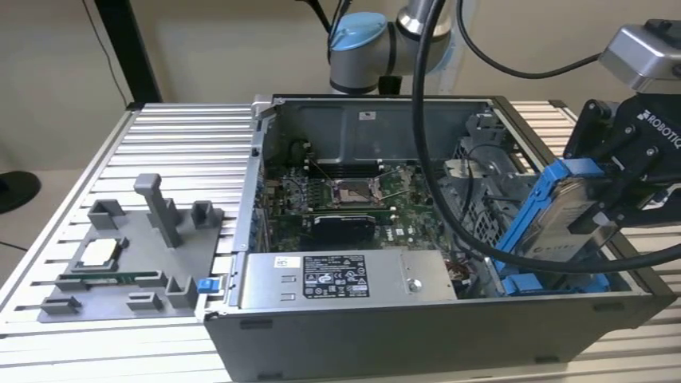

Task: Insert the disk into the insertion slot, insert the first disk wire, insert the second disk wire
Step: 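Insert the disk into the insertion slot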

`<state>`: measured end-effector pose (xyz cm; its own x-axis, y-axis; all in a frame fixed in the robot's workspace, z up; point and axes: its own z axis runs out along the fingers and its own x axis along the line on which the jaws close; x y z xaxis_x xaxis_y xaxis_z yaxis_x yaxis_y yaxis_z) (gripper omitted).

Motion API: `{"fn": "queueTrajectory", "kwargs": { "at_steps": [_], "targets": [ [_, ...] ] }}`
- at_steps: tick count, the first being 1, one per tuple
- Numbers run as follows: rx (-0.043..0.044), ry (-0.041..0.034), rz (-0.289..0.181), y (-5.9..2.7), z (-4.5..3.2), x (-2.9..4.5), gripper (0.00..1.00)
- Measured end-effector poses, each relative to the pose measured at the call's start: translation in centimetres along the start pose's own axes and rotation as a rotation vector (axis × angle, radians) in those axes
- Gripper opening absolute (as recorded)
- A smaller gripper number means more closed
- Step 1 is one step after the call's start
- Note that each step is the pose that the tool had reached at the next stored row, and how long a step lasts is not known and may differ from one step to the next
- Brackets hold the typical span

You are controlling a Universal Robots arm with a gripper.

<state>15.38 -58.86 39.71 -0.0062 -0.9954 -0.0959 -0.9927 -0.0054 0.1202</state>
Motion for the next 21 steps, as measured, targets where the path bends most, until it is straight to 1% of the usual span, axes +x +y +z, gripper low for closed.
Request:
{"fn": "queueTrajectory", "kwargs": {
  "at_steps": [2,3,4,6,9,10,15,17,21],
  "targets": [
    [-0.0025,-0.0009,0.0,-0.01,0.04,0.01,0.0],
    [-0.0063,-0.0009,0.0,-0.02,0.01,0.0,0.0],
    [-0.0125,-0.0013,0.001,-0.04,-0.01,-0.01,0.0],
    [-0.0295,0.0005,0.003,-0.01,-0.02,0.0,0.0],
    [-0.0597,0.006,0.006,-0.03,-0.14,0.0,0.0],
    [-0.0658,0.0063,0.007,-0.04,-0.2,-0.01,0.0],
    [-0.0798,0.0066,0.007,-0.4,-0.44,-0.03,0.0],
    [-0.0881,0.0065,0.007,-0.71,-0.63,-0.05,0.0],
    [-0.1056,0.0067,0.009,-0.92,-1.55,-0.14,0.0]
  ]
}}
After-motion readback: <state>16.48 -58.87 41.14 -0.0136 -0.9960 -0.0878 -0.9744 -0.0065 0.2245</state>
